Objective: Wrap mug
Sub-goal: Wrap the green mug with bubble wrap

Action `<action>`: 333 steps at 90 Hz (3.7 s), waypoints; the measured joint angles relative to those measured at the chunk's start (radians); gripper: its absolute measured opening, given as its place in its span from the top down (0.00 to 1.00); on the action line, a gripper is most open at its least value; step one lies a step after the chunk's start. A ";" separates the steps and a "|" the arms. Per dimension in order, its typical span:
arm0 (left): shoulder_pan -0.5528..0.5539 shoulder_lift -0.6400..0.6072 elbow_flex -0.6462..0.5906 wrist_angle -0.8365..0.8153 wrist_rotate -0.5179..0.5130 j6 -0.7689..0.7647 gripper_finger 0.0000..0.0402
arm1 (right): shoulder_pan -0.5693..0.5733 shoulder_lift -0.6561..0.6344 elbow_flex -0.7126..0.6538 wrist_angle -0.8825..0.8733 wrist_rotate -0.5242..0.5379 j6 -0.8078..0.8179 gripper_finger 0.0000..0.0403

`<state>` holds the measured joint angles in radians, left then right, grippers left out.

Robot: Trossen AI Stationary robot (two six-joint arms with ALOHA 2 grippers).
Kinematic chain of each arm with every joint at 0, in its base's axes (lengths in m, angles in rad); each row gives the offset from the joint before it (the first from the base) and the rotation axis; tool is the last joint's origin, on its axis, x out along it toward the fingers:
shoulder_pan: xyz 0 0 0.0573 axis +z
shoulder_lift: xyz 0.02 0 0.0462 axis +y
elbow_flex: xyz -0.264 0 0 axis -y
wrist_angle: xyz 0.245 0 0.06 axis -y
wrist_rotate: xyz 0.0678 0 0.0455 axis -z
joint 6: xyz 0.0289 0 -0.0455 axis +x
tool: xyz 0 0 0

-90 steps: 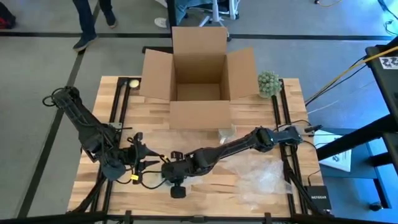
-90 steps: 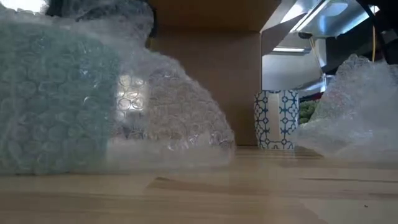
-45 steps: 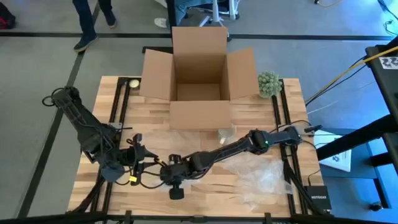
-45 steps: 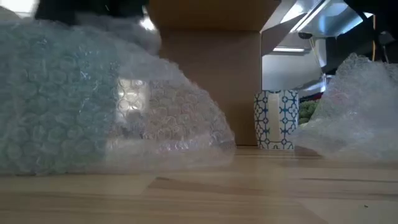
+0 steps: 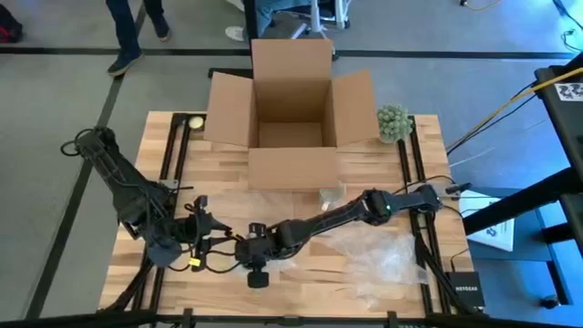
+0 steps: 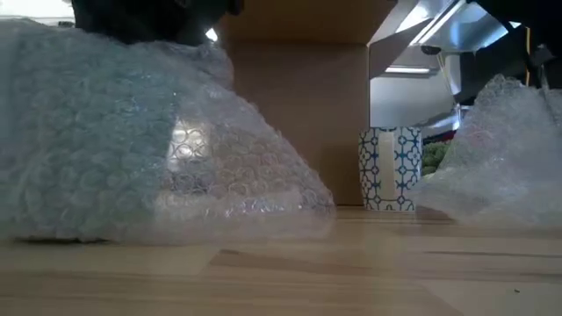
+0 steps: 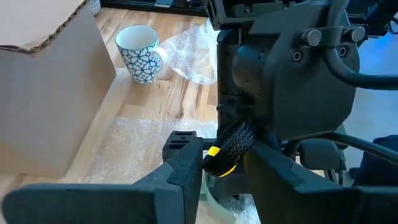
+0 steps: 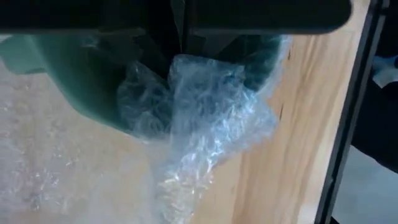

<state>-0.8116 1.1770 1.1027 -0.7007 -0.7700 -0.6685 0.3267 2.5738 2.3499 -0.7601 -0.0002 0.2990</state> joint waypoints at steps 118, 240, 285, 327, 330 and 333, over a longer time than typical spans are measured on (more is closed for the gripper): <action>0.152 0.384 0.005 0.209 0.199 -0.076 0.76 | 0.161 -0.251 0.002 -0.588 0.339 0.095 1.00; 0.186 0.418 0.079 0.115 0.439 -0.065 0.76 | 0.230 -0.261 -0.009 -0.644 0.524 0.226 1.00; 0.203 0.575 0.068 0.124 0.458 -0.064 0.76 | 0.229 -0.260 -0.034 -0.483 0.533 0.152 1.00; 0.174 0.580 0.069 0.140 0.457 -0.012 0.76 | 0.230 -0.258 -0.325 0.096 0.596 0.036 1.00; 0.174 0.580 0.069 0.140 0.457 -0.010 0.76 | 0.230 -0.258 -0.334 0.121 0.604 0.031 1.00; 0.175 0.580 0.069 0.140 0.456 -0.006 0.76 | 0.230 -0.258 -0.342 0.150 0.610 0.028 1.00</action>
<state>-0.6369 1.7569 1.1713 -0.5608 -0.3137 -0.6750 0.5564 2.3161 2.0081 -0.6098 0.6101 0.3274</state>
